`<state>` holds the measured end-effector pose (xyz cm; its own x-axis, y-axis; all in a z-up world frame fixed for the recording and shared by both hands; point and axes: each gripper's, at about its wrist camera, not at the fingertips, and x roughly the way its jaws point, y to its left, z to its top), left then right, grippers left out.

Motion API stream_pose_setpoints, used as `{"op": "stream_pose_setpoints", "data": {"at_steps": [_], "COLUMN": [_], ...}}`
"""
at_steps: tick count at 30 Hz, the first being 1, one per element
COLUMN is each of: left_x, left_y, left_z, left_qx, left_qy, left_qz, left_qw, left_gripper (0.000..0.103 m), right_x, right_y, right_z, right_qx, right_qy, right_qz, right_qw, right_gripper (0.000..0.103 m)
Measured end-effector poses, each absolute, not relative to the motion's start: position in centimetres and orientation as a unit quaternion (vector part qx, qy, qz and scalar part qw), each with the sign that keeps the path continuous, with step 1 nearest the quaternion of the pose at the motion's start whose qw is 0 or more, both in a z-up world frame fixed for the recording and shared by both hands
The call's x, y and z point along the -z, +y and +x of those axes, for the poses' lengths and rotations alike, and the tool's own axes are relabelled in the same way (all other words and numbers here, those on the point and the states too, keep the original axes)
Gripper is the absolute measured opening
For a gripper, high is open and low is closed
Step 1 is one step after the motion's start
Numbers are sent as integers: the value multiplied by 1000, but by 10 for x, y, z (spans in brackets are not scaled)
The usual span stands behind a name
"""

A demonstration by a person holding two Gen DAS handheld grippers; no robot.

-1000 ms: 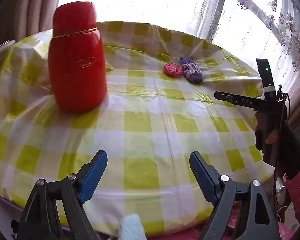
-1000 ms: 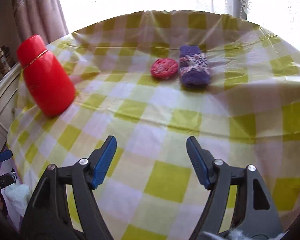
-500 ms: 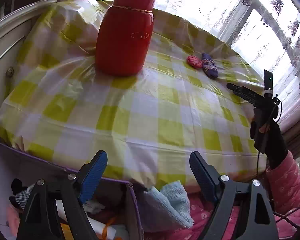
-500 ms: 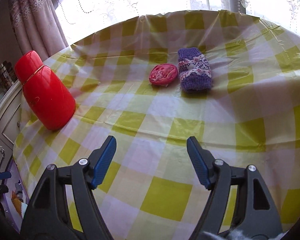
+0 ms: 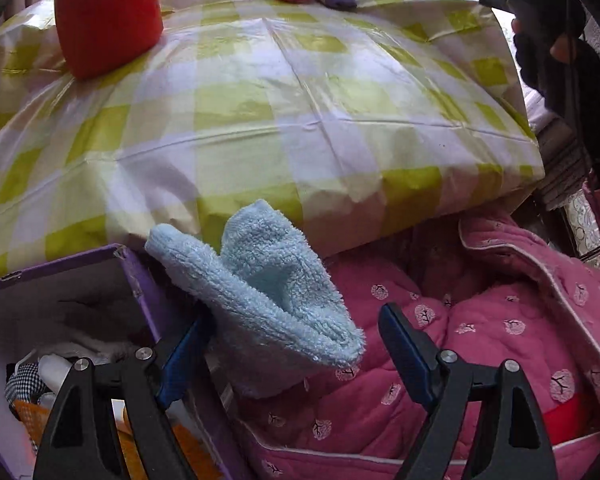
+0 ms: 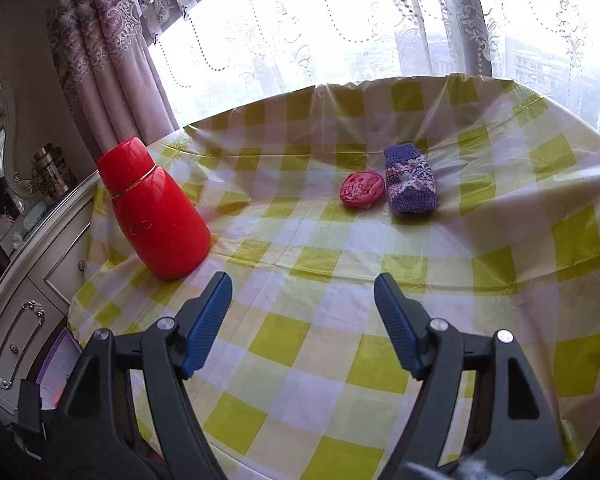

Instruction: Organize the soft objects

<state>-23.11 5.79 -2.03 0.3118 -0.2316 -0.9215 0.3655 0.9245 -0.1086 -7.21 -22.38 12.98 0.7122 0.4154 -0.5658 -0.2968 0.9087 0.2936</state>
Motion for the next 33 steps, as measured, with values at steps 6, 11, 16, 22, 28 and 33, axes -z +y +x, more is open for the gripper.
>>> {"op": "stream_pose_setpoints", "data": {"at_steps": [6,11,16,22,28,33], "left_x": [7,-46,-105,-92,-80,-103], "left_y": [62,104,177,244,239,166], "left_z": [-232,-253,-276,-277,-259,-198], "left_qx": [207,200,83,-79,-163,-28], "left_qy": [523,466,415,465,432,350], "left_qz": [34,-46,-42,15,74,57], "left_qw": [827,861,905,882,884,935], "left_gripper": [12,12,12,41,69,94], "right_x": [-133,-126,-119,-101,-97,-93], "right_y": [-225,-222,-215,-217,-220,-232], "right_z": [-79,-76,-76,-69,-65,-36], "right_qx": [-200,-205,-213,-213,-206,-179], "right_qy": [328,336,340,356,358,364], "right_qz": [99,115,112,135,120,91], "right_qw": [918,912,909,900,903,909], "right_gripper": [80,80,80,80,80,80]}}
